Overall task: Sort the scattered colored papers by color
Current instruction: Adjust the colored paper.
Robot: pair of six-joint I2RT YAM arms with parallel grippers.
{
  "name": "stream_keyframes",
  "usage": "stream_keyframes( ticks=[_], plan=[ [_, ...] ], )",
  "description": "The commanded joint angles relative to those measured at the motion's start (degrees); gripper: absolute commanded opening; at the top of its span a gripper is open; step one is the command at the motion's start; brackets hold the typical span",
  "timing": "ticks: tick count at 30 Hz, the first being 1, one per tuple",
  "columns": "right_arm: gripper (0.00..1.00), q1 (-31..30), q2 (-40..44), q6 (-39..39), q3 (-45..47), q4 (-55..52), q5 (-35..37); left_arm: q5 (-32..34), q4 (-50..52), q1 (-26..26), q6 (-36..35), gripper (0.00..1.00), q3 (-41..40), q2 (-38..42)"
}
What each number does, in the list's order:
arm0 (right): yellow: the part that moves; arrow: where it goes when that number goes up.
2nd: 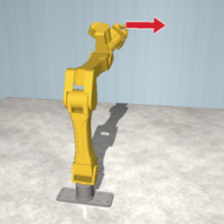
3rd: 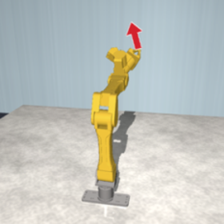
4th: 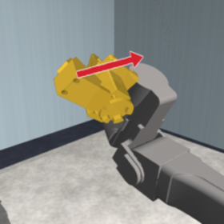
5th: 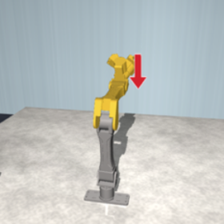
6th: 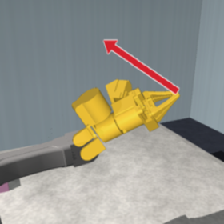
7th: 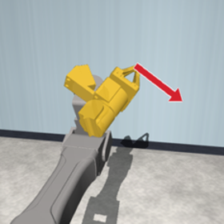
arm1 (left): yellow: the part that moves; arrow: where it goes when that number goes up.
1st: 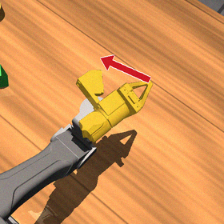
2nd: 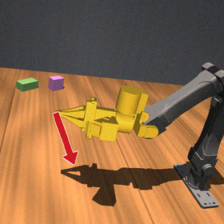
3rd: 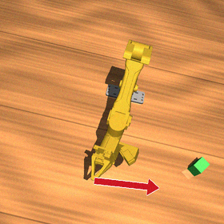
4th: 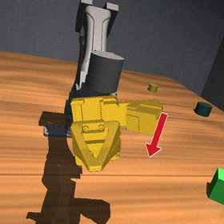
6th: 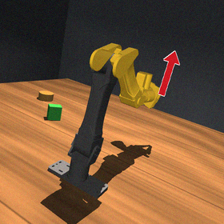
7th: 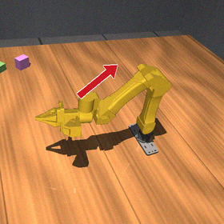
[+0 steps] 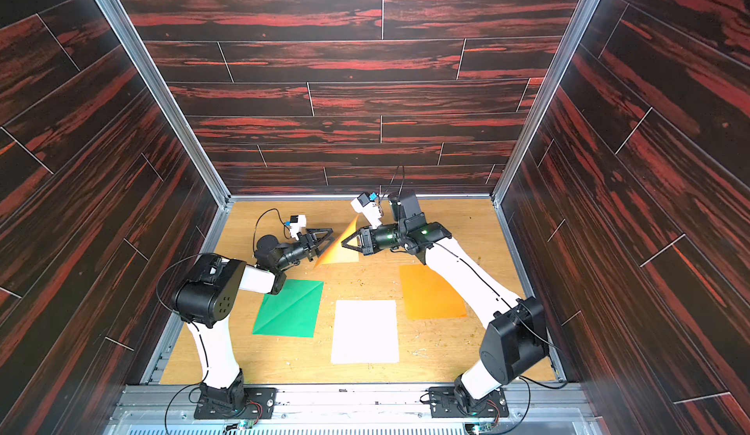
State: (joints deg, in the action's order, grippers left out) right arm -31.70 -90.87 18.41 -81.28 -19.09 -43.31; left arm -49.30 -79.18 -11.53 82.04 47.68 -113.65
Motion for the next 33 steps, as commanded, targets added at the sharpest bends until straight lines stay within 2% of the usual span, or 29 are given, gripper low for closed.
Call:
stream_keyframes(
  ticks=[1,10,24,33],
  plan=[
    [0.00,-0.64,-2.06,-0.60,-0.76,1.90,-2.92,-0.20,-1.68,0.10,0.97,0.62,-0.74,3.96],
    [0.00,-0.73,-4.51,-0.89,4.93,5.74,-3.14,0.15,-1.68,-0.16,2.14,0.62,-0.83,6.94],
    [0.00,-0.55,-1.81,-4.16,3.45,-6.31,13.71,1.38,-1.64,-0.08,0.02,0.60,-3.47,7.56],
    [0.00,-0.13,-2.99,-3.66,2.15,-7.56,17.72,1.13,-1.68,0.02,-0.95,0.57,-5.50,9.49]
  ],
)
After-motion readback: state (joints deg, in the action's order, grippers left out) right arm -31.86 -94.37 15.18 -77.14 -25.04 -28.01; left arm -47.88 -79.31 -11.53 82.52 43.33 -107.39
